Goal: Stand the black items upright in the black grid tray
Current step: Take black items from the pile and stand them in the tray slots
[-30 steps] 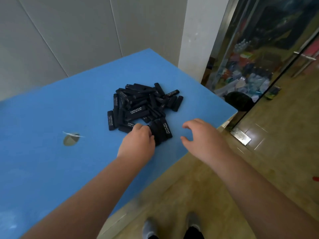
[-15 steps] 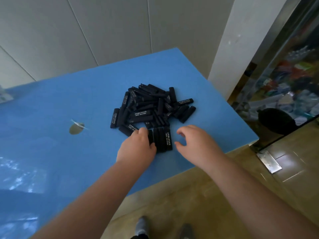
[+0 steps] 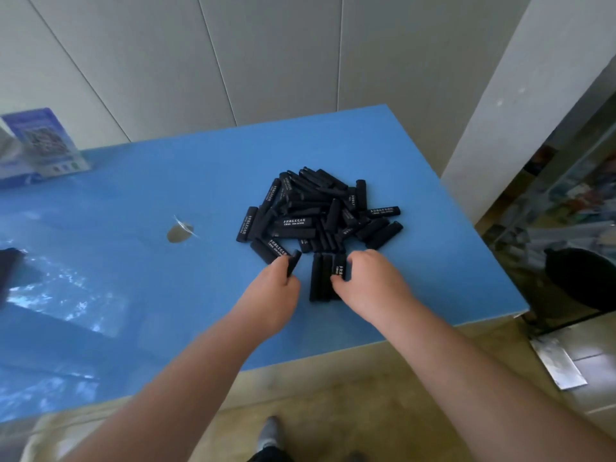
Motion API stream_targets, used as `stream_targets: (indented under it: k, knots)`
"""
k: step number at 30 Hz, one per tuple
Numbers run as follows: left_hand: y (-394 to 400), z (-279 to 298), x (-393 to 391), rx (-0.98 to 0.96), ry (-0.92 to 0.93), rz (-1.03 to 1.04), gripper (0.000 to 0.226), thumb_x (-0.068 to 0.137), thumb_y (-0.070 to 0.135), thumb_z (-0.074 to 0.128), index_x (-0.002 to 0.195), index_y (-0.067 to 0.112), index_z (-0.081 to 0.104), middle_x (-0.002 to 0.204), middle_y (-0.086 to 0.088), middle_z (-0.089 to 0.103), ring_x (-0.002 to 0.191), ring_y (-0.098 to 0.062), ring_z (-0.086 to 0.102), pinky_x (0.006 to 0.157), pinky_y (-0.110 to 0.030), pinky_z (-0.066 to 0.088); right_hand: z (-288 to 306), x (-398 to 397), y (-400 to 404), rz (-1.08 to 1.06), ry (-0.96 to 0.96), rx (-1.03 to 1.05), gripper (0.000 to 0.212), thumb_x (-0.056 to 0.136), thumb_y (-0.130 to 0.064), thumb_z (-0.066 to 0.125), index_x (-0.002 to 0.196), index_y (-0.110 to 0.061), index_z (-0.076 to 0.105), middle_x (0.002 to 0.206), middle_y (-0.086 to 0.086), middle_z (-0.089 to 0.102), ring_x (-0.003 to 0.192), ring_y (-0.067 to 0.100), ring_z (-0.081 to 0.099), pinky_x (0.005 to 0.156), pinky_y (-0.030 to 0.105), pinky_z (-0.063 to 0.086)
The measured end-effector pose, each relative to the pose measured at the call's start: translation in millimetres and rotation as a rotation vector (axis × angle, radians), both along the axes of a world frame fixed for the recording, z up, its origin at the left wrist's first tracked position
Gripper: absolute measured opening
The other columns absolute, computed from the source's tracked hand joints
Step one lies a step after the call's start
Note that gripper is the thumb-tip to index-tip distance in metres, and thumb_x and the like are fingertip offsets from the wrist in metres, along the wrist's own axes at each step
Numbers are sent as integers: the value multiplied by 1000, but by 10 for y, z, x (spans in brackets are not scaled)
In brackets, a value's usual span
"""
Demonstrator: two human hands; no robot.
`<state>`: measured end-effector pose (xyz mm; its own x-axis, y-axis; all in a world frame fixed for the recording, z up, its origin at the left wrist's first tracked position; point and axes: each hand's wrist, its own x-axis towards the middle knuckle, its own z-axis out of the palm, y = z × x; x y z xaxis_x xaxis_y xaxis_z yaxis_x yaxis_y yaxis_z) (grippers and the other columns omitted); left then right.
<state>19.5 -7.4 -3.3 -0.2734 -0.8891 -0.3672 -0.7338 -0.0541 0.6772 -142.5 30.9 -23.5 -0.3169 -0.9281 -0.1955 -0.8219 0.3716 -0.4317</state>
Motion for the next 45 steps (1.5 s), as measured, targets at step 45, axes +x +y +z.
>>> stream_targets:
  k: [45]
  knots:
    - [780,352,1536,-56,723,671,16,92,9,65,102,16,74,103,-9,75,95,-24,73,100,-41,50,397,1124,190,207,-1010,-195,8,94,-22,68,99,-21,74,91,-3,78,87,15,73,75,28,59]
